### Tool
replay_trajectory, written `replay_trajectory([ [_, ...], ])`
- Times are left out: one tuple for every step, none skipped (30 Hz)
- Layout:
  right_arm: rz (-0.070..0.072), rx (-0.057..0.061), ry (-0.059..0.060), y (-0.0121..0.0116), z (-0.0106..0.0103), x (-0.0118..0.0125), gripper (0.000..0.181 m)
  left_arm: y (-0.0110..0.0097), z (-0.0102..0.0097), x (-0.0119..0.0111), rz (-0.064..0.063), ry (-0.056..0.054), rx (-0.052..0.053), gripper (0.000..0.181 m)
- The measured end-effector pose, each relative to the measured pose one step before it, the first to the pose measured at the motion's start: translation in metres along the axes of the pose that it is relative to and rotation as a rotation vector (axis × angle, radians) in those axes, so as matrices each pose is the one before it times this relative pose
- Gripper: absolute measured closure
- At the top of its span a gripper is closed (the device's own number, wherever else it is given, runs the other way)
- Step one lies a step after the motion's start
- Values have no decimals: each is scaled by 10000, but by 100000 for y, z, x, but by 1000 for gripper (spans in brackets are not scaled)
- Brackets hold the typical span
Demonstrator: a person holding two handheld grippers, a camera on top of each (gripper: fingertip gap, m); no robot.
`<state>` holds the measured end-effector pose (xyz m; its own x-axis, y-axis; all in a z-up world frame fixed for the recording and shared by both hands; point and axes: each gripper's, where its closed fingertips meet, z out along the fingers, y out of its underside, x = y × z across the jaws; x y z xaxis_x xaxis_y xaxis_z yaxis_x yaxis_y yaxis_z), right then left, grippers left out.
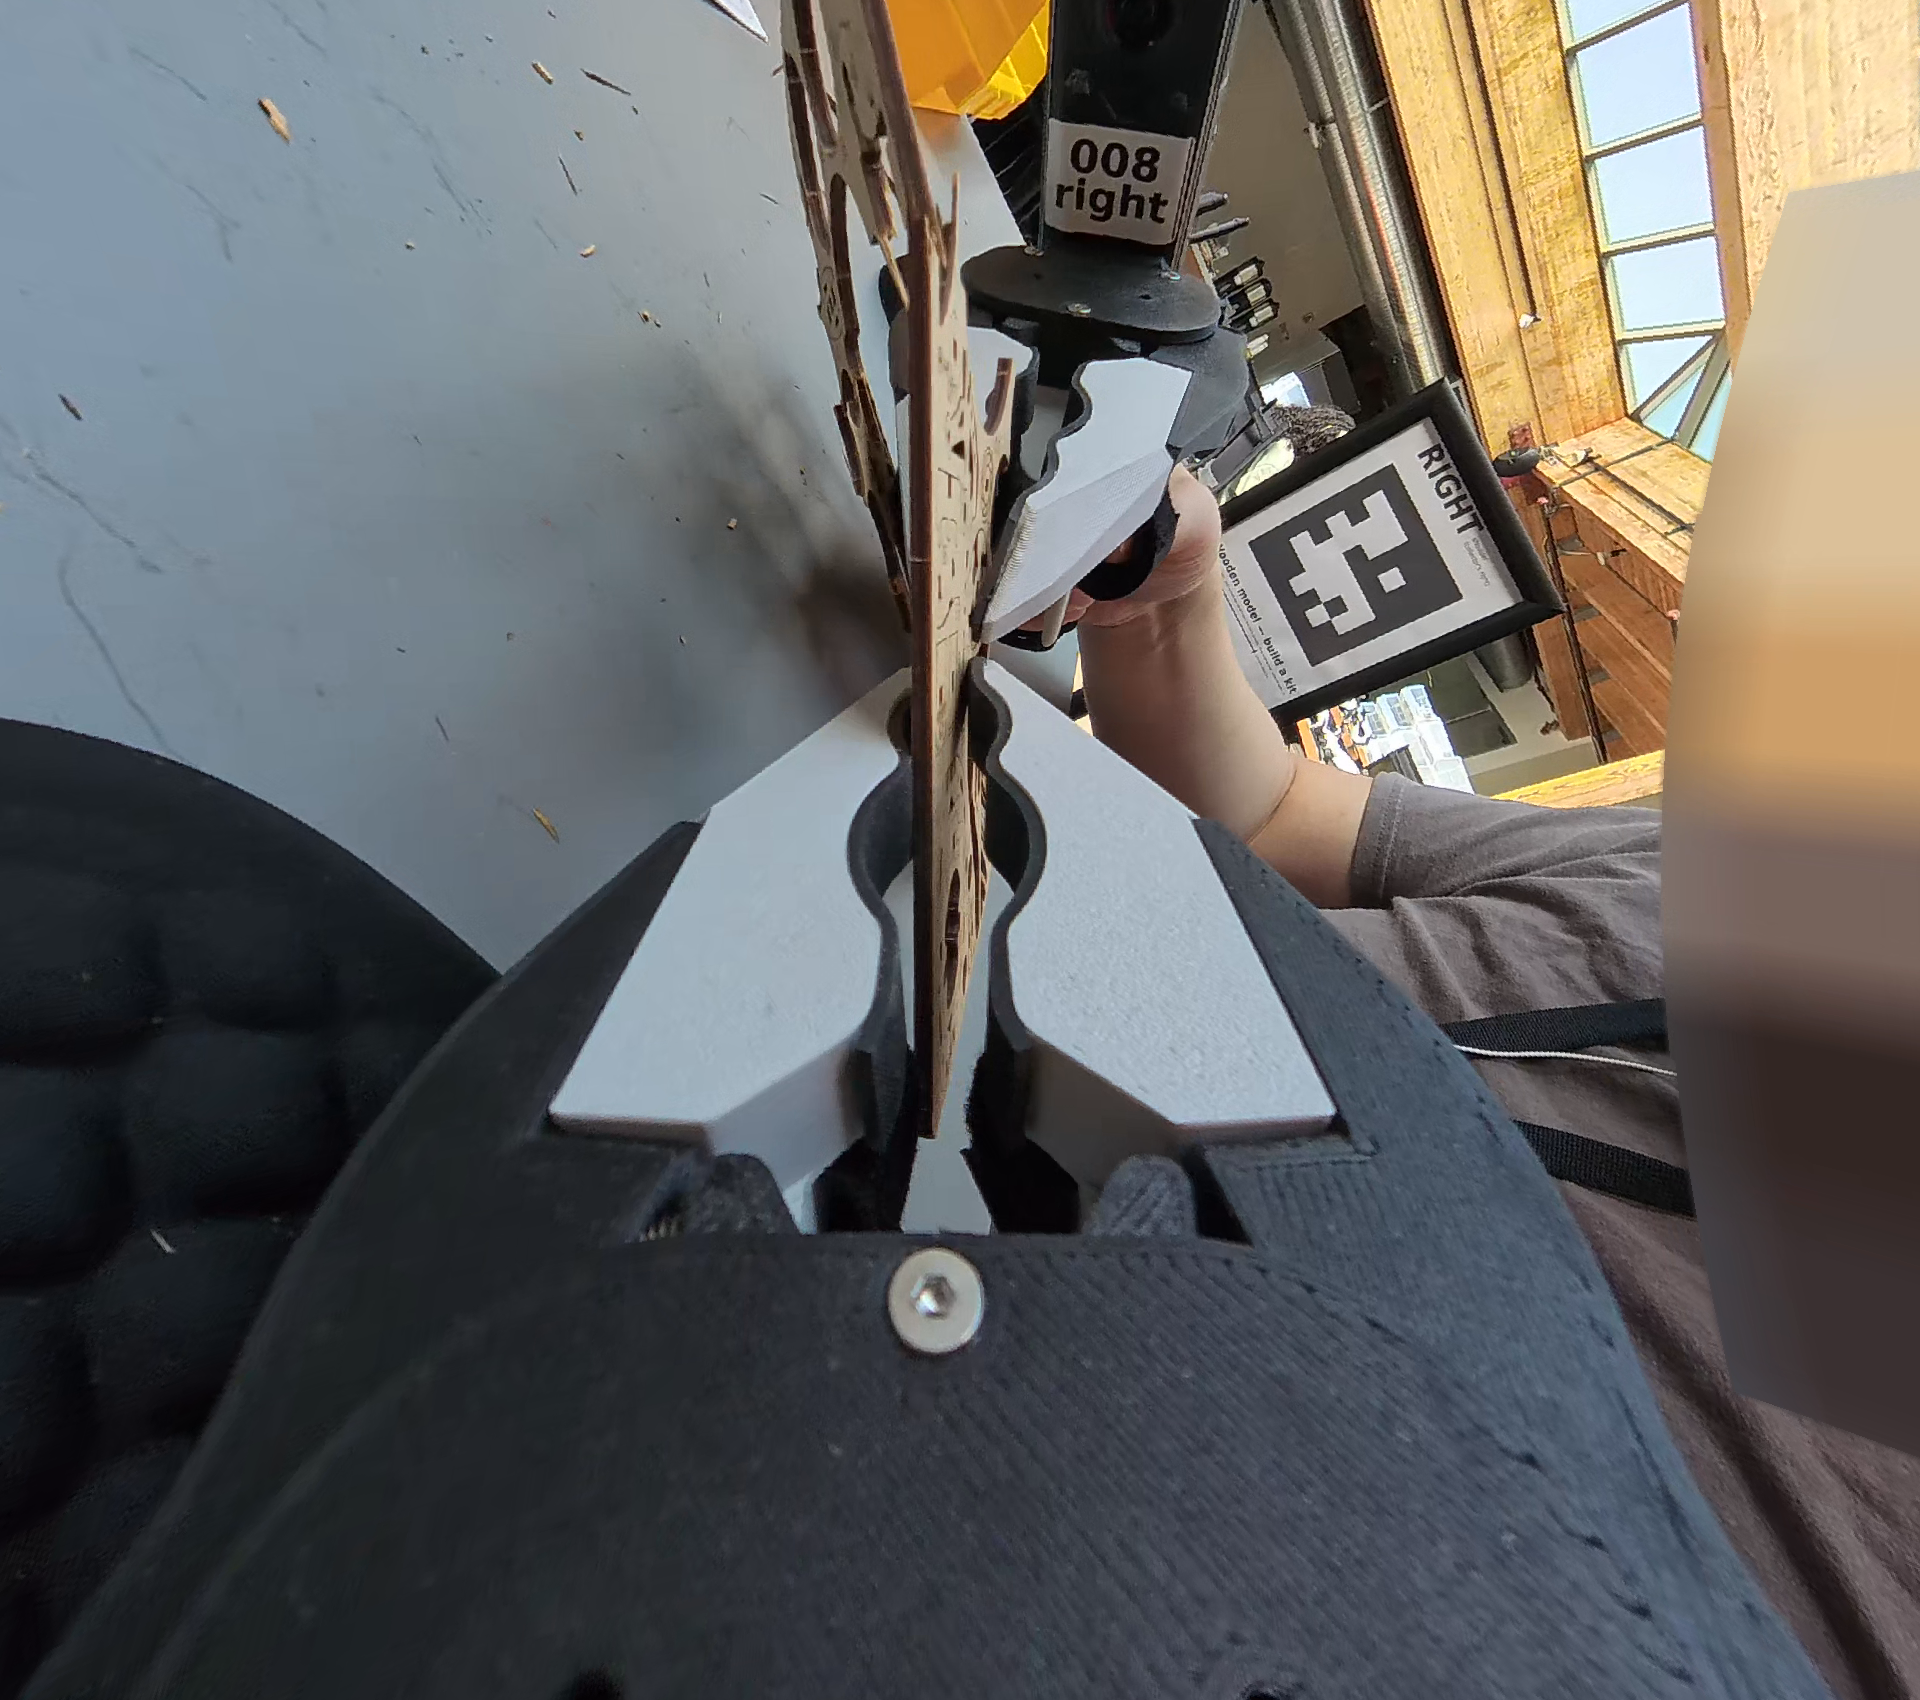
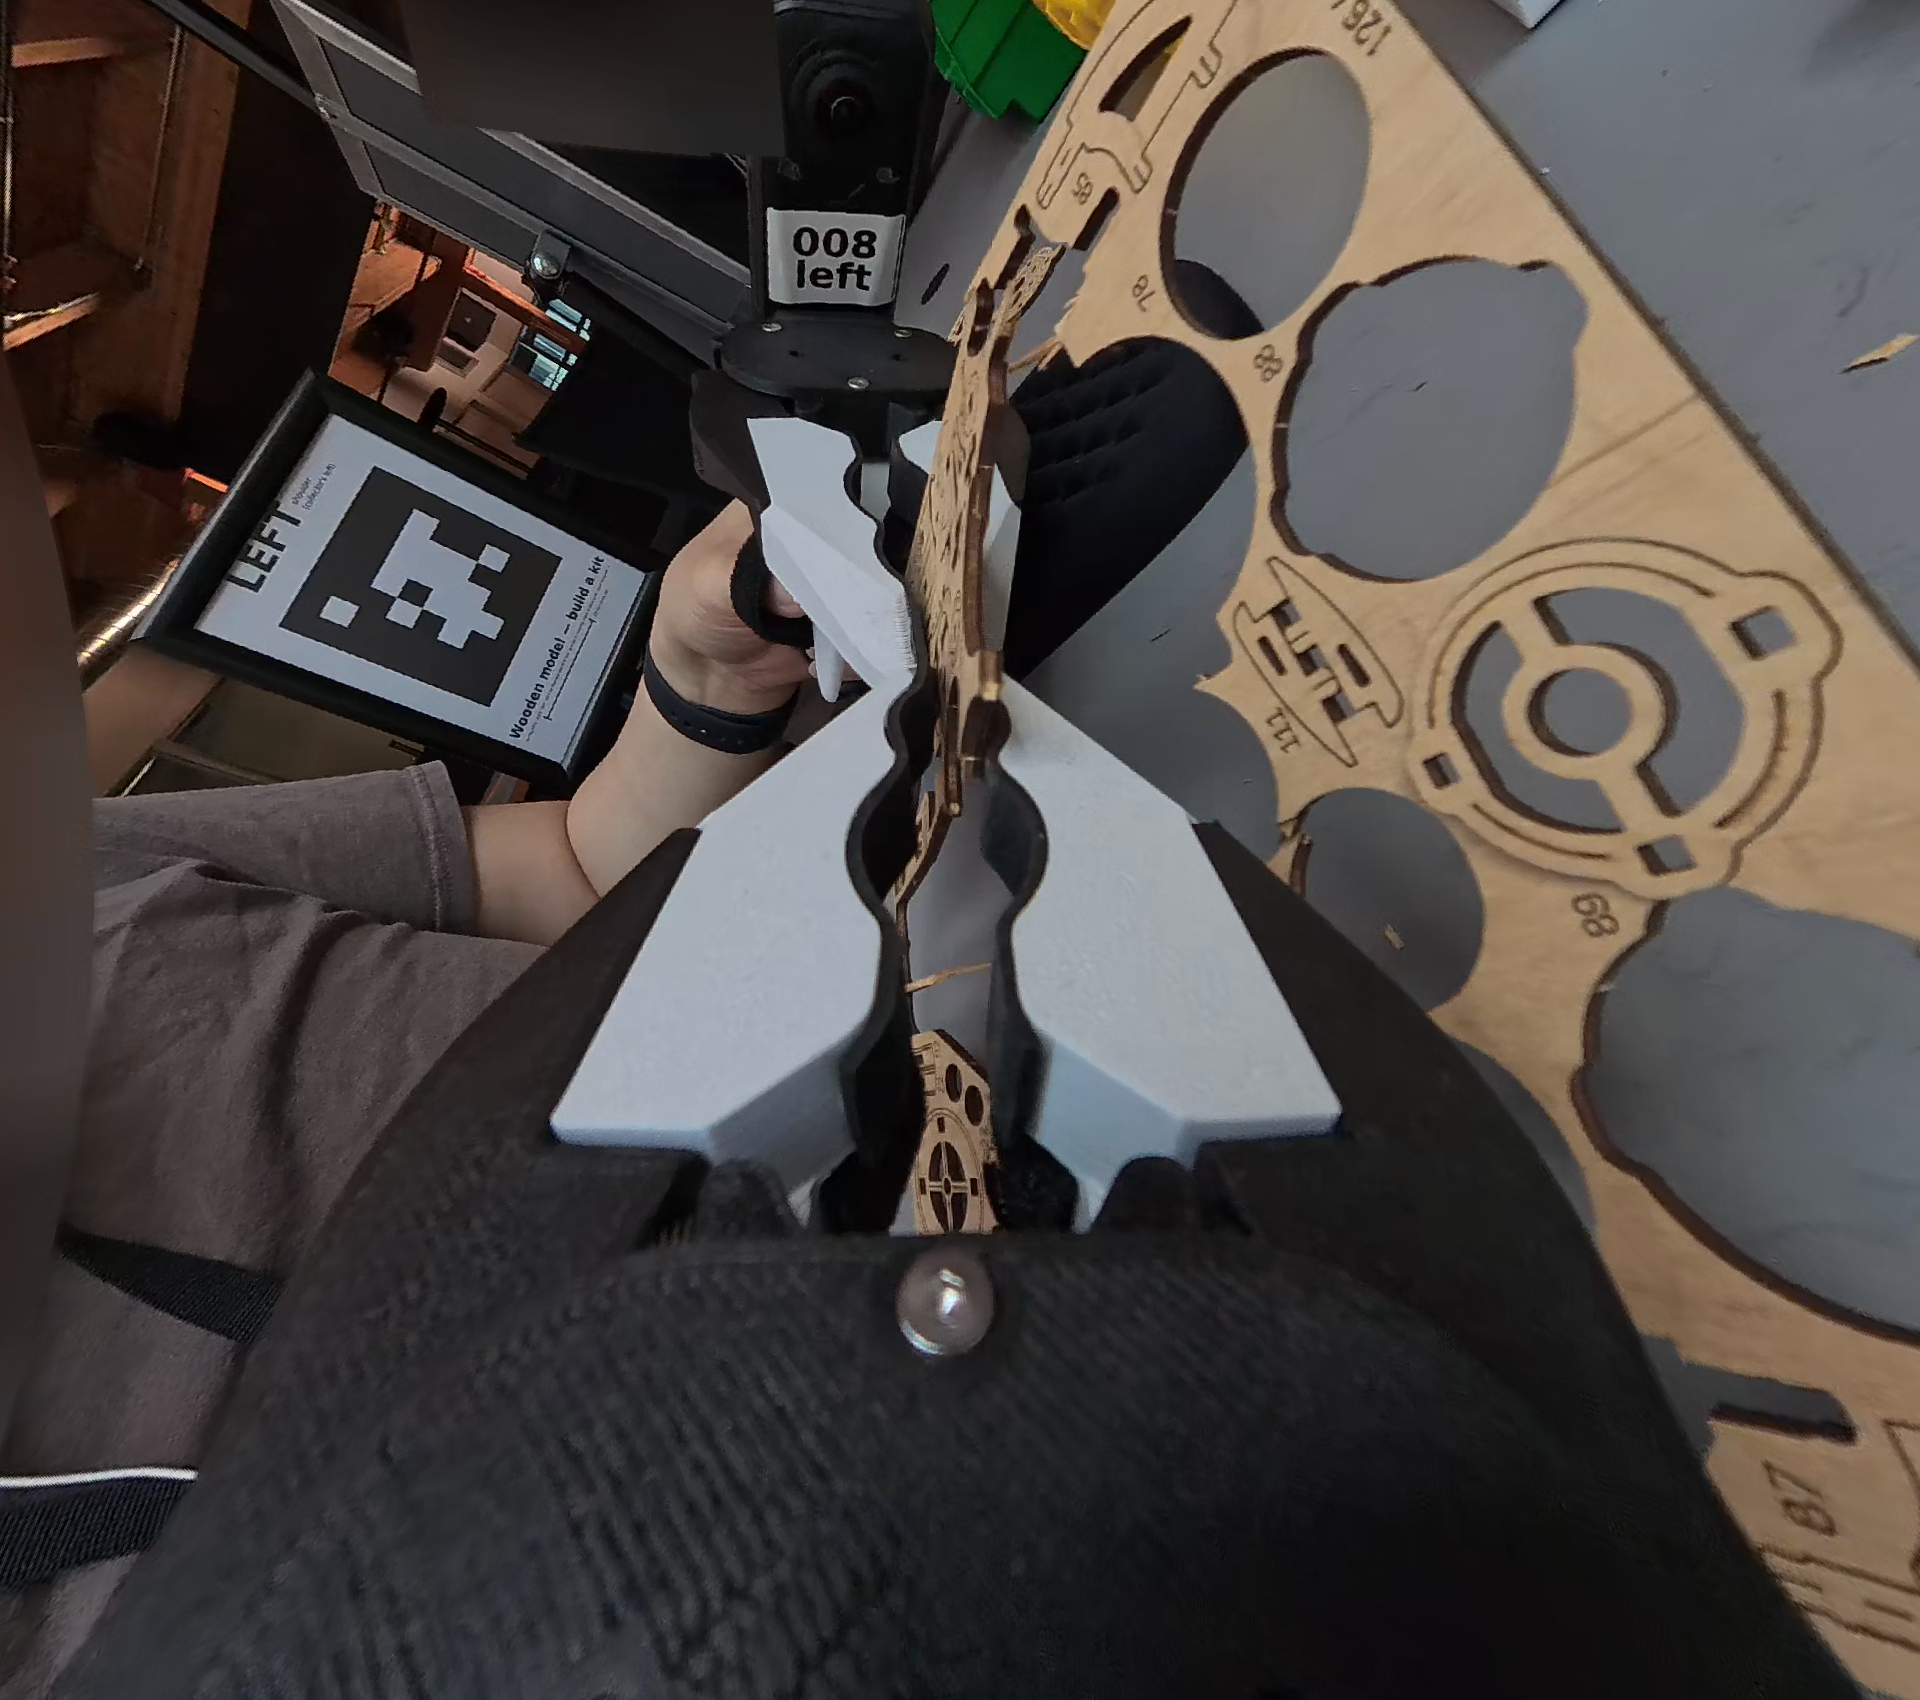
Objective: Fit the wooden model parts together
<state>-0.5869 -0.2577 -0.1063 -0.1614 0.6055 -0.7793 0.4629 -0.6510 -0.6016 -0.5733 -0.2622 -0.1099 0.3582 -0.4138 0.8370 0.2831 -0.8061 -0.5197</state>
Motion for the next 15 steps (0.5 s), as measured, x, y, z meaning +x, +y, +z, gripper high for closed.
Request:
replay_trajectory([
  [0,2,-15,3,11,10,178,3,10,-6,16,-19,6,178],
  [10,25,-34,-19,7,-13,178,-9,0,-12,10,-16,14,178],
  [8,6,-7,27,4,22,178,0,4,-14,1,-6,9,177],
  [5,12,-24,18,8,0,177,11,0,13,11,4,-4,178],
  [22,29,-65,-27,-5,-60,178,-24,-3,37,9,24,17,178],
  [29,24,-89,-14,-7,-91,178,-16,-4,45,-8,43,21,178],
  [0,19,-77,-11,4,-80,178,-13,-6,54,-18,46,13,177],
  [-12,21,-30,-1,8,-40,179,2,-13,21,-14,25,2,177],
  [-1,18,-3,-15,5,3,179,-1,-4,-4,8,-5,-3,176],
  [-4,7,-12,0,-10,-31,179,1,8,8,30,-5,-2,176],
  [-20,4,-17,5,-12,-27,178,8,-1,40,28,8,-5,176],
  [3,18,-32,-16,-5,-51,178,2,-1,47,5,33,4,176],
  [7,11,-31,-5,4,-57,178,-10,-7,54,-16,51,5,176],
  [-3,10,-38,3,4,-51,178,-7,-9,64,-15,58,3,176],
  [13,0,-6,-1,-3,-4,179,9,-7,37,-13,37,-7,177],
])
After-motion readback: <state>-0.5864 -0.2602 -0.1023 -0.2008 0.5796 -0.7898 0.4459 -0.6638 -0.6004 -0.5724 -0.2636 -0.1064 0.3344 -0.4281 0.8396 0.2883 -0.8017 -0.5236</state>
